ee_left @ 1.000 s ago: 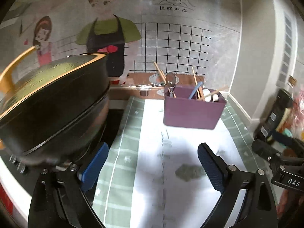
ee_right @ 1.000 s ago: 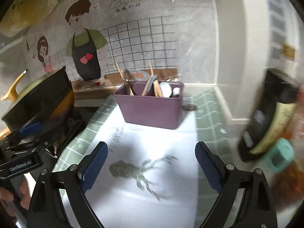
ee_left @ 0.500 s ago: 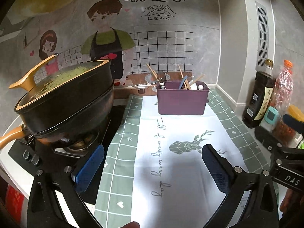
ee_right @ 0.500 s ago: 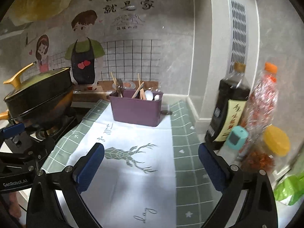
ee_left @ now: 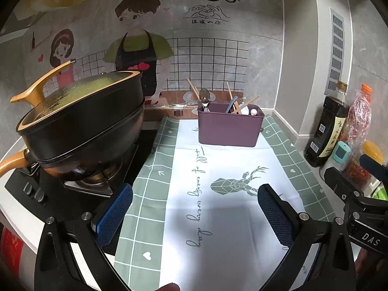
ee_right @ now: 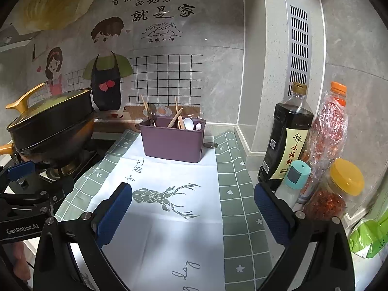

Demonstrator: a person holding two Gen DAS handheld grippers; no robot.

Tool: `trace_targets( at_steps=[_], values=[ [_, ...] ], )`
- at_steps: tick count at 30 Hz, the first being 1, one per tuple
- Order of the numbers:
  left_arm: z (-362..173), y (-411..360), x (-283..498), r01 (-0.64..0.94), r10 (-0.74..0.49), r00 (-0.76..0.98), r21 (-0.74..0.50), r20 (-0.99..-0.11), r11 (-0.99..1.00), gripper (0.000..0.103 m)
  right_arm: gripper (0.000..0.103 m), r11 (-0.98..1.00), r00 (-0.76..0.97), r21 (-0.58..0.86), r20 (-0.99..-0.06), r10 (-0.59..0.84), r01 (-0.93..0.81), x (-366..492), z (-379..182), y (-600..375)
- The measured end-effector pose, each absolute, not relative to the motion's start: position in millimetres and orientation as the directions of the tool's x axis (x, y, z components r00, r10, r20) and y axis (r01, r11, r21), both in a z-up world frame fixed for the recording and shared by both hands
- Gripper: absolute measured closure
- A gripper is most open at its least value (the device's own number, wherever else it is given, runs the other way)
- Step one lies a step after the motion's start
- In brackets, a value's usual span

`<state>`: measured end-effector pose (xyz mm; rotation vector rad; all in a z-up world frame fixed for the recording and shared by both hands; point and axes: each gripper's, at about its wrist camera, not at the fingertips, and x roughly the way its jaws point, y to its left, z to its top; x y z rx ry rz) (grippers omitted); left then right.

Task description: Organize utensils

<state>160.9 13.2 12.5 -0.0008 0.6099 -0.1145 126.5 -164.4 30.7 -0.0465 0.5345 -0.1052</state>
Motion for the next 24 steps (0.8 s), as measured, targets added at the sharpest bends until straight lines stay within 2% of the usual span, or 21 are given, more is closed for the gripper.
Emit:
trace_targets(
  at_steps=[24],
  values=[
    [9.6,12.5,160.9,0.113,-0.115,0.806,-0.041,-0.580,0.993,0.001,0.003,0.993,0.848,-0.073,-0.517,-0.115,0.090,127.3,25.1,-163.5]
  ],
)
